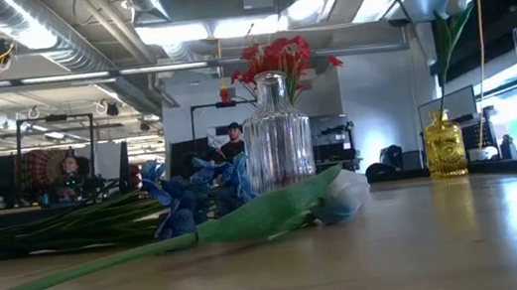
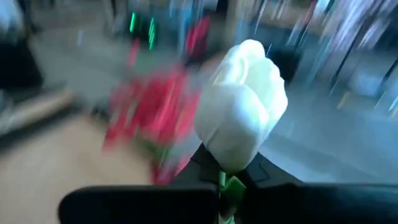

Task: Sort flowers into vase by color
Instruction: Put the right white flower into the yellow vase

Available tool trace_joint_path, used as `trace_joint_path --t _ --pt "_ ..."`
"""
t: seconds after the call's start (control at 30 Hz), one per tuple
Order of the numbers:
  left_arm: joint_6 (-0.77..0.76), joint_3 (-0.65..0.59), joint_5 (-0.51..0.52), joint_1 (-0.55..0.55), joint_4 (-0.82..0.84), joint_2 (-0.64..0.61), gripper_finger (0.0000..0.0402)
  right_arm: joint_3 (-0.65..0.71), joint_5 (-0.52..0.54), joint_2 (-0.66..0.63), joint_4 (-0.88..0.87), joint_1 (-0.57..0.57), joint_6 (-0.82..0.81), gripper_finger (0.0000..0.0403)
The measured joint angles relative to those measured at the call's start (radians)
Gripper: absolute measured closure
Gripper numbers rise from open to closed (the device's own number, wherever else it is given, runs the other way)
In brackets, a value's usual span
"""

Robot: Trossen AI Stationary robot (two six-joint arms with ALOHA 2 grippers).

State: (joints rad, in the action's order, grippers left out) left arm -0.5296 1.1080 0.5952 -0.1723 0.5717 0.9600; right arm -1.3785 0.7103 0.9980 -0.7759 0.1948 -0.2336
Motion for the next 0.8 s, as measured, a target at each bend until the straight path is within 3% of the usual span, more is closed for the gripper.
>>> trace_joint_path --t 0.13,0.27,0.57,0.8 --pt "0.017 0.000 0.024 0.008 -0.042 0.000 0.0253 -0.007 0.023 -0.006 0.306 0.099 0.338 0.0394" --pt "0.013 0.000 0.025 0.016 -0.059 0.000 0.0253 -0.004 0.004 0.019 0.379 0.239 0.509 0.0396" --pt "-0.024 0.000 0.025 -0.001 -0.058 0.000 0.0253 0.181 -0.125 0.008 0.411 0.469 0.437 0.0396" --pt "-0.035 0.000 0.025 0.000 -0.058 0.000 0.0253 0.255 -0.155 0.001 0.468 0.500 0.397 0.0394"
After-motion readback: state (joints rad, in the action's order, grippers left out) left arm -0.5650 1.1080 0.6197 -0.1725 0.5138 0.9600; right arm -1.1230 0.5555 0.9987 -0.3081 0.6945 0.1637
